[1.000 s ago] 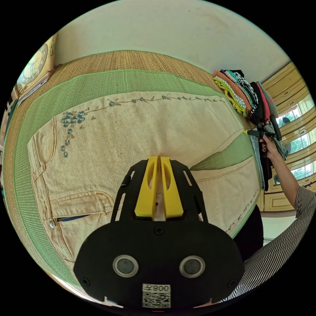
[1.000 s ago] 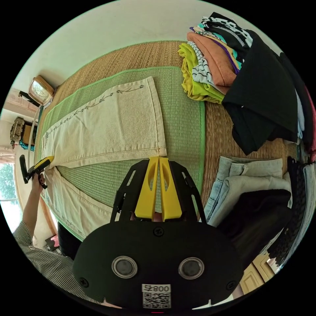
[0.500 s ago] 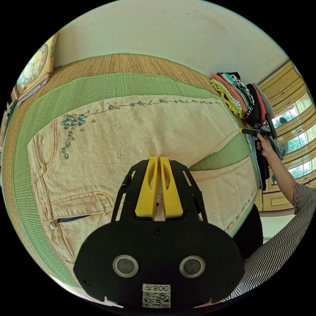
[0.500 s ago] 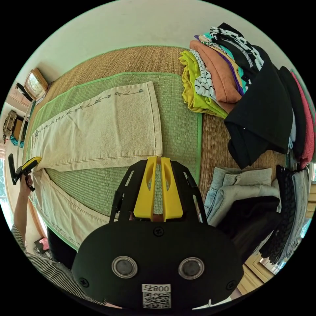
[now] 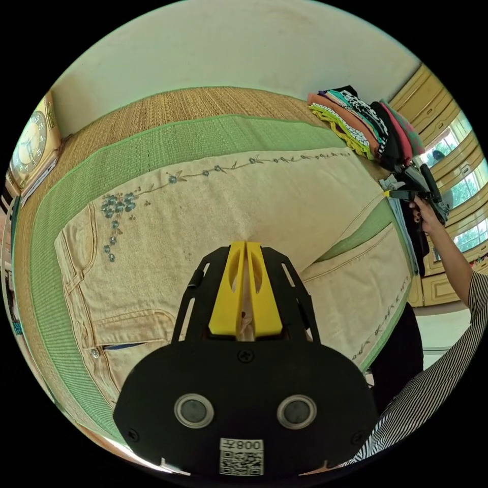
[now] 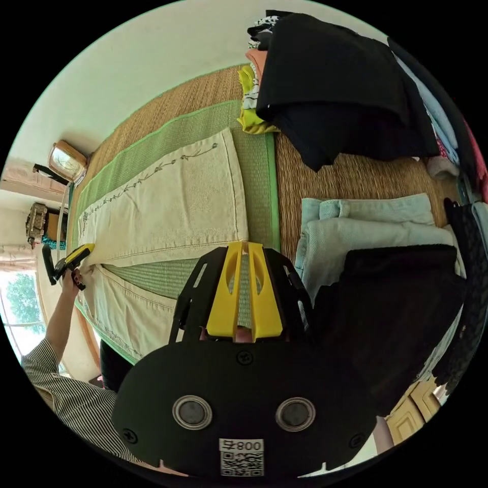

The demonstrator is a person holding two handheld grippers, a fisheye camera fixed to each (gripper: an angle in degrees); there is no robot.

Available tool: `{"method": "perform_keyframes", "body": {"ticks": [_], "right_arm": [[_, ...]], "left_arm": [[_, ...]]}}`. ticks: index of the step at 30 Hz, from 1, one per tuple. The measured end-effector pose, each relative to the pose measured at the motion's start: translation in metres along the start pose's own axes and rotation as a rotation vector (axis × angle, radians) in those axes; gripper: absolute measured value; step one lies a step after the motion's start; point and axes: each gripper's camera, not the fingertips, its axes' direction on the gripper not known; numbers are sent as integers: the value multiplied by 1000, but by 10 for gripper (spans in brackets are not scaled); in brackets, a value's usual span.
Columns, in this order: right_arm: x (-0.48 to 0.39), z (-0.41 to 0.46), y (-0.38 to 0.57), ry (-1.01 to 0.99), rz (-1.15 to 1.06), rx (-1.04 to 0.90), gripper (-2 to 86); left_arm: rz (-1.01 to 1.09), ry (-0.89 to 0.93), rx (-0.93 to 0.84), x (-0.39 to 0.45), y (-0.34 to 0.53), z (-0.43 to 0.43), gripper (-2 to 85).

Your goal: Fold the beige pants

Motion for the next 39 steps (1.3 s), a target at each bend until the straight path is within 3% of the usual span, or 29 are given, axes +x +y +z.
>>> {"method": "perform_keyframes", "body": {"ticks": [6,11,15,19,23,34,39], "right_arm": [[0,-8,15,10,-20,75,74],[-74,9,91,-112,-292,4,96],[-144,49,148,-55,-511,-117,102],[-180,88,191,184,-702,-161,106],[-181,108,199,228,-745,-166,97],[-190,143,189,298,-855,-203,20],[-173,122,183,198,-799,-184,6]], "left_arm": [[-99,82,101,-8,55,-58,16],[-236,86,71,-17,145,-95,40],[-354,158,8,-8,211,-103,53],[-243,200,-44,31,218,-98,61],[-148,88,-146,61,213,-81,57],[-202,154,-155,61,221,-107,3],[-146,186,-110,79,232,-140,1]]}}
